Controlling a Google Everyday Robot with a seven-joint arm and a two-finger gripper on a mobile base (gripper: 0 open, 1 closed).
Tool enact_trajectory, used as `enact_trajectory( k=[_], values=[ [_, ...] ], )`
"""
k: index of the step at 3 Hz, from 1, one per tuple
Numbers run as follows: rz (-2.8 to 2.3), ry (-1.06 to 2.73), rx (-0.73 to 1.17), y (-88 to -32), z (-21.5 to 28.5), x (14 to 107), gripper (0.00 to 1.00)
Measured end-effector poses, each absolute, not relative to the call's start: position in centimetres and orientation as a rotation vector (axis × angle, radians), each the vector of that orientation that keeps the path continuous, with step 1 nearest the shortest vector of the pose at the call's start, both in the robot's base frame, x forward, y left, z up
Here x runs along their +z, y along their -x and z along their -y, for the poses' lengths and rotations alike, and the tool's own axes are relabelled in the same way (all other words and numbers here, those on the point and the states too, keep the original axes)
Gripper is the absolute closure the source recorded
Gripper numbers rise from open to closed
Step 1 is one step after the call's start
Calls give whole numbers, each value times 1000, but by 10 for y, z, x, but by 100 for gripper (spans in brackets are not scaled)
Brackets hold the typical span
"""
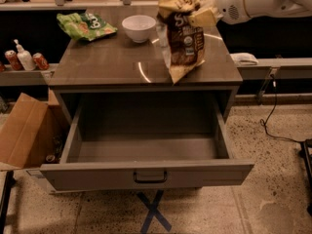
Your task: Pick brown chip bag from top drawer and place on counter
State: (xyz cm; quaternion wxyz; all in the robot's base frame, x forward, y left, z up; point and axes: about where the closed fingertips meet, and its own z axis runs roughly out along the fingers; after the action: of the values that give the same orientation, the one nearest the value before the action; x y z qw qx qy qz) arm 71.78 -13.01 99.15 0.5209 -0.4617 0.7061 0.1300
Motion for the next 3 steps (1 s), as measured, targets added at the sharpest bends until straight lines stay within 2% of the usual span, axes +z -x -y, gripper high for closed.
enact_trajectory(
  k=[1, 3],
  values=[
    [-1692, 1110, 316, -718, 127, 990, 3],
    [-1677, 1107, 326, -717, 125, 991, 0]
  ],
)
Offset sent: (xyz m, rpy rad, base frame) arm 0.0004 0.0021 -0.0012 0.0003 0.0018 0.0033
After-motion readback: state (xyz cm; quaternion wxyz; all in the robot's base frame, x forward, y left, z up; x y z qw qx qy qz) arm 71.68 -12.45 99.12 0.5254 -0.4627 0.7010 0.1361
